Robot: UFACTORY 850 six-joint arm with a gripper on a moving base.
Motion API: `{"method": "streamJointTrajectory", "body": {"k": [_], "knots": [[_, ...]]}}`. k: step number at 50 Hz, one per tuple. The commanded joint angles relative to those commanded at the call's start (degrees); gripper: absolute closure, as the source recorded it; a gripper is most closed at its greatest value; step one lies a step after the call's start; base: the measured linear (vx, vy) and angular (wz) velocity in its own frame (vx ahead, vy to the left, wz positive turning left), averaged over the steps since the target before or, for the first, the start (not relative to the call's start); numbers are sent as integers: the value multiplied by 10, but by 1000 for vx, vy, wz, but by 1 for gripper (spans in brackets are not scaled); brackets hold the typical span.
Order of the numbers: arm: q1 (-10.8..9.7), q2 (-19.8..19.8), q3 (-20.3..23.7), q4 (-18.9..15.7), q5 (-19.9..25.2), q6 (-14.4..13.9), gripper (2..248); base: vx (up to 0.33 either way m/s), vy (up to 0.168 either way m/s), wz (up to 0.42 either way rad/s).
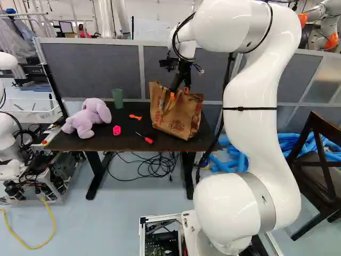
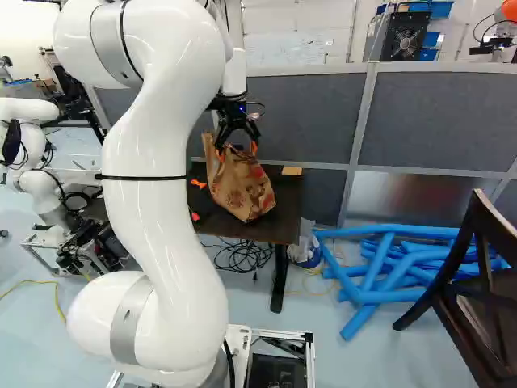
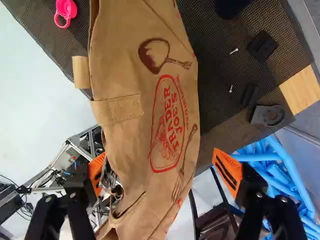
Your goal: Pick up the bag on the ground and place it on the table
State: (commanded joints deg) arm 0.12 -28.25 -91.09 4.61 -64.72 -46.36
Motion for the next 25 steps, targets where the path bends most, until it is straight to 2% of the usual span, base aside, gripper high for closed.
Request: {"method": "streamJointTrajectory", "body": {"k": [25], "knots": [[0,33,2,0,-2,0,3,0,0,0]]}}
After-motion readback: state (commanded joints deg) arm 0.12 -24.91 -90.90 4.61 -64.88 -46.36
